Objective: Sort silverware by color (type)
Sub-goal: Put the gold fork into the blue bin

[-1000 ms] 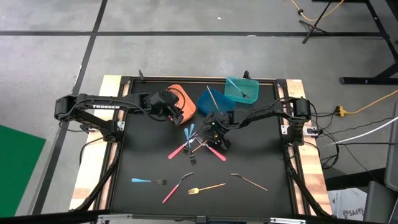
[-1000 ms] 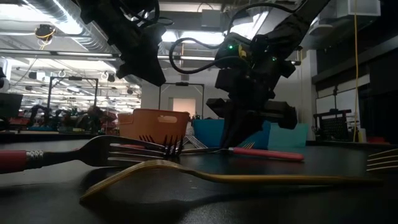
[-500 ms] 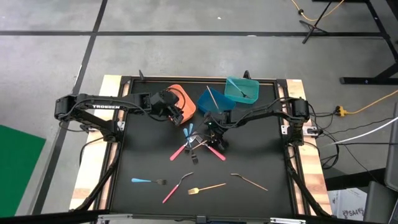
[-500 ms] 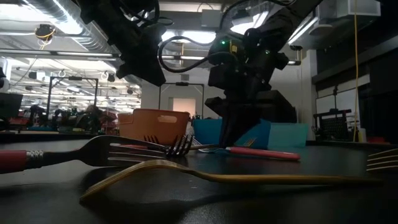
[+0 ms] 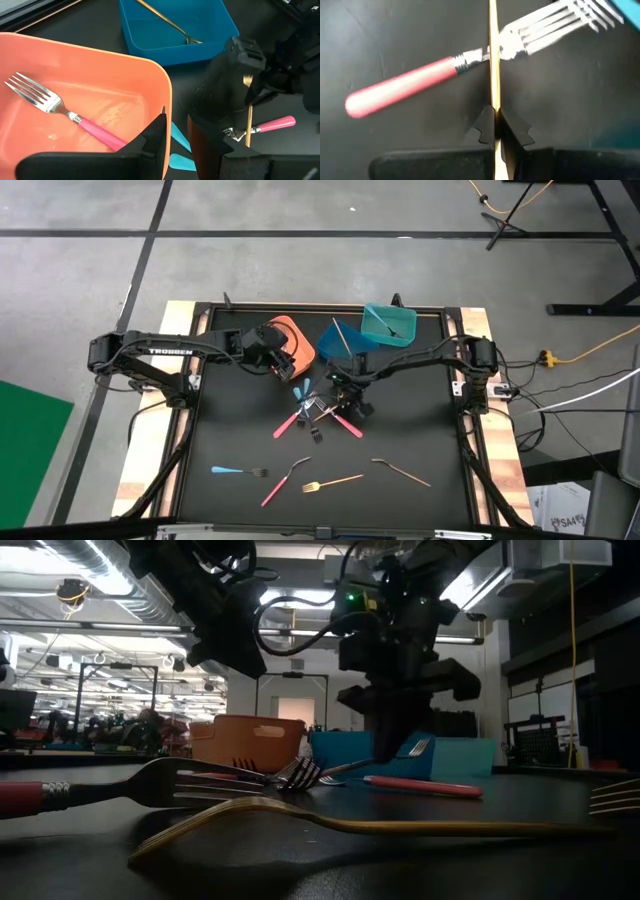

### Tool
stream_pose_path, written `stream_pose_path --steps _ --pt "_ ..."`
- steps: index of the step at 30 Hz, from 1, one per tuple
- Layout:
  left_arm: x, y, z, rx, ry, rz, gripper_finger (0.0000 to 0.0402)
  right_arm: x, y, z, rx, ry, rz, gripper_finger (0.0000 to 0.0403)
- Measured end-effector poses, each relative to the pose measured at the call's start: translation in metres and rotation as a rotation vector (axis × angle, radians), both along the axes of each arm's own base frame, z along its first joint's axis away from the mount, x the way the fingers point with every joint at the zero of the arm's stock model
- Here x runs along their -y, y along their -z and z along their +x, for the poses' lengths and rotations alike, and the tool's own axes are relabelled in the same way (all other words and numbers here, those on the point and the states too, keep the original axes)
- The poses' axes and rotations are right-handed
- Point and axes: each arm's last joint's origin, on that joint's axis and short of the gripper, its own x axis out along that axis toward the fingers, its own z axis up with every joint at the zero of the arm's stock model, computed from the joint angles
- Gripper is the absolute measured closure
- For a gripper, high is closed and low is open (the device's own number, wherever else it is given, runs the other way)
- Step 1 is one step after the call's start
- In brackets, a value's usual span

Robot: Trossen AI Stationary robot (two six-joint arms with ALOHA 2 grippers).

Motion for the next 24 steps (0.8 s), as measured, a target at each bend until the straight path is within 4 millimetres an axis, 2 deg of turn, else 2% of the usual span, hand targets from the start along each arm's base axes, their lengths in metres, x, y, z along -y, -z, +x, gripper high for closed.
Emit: stream_pose_path --steps 11,19,24 --pt "0.000 0.000 0.000 -0.001 0.003 0.003 0.0328 0.003 -0.033 -0.002 -0.150 0.046 -0.074 0.0400" --pt "-0.001 0.000 0.000 -0.012 0.002 0.033 0.0328 0.003 -0.058 0.004 -0.151 0.111 -0.067 0.0400" --pt "-0.001 0.000 0.000 -0.015 -0.013 0.046 0.0328 0.006 -0.073 0.005 -0.155 0.205 -0.142 0.0400"
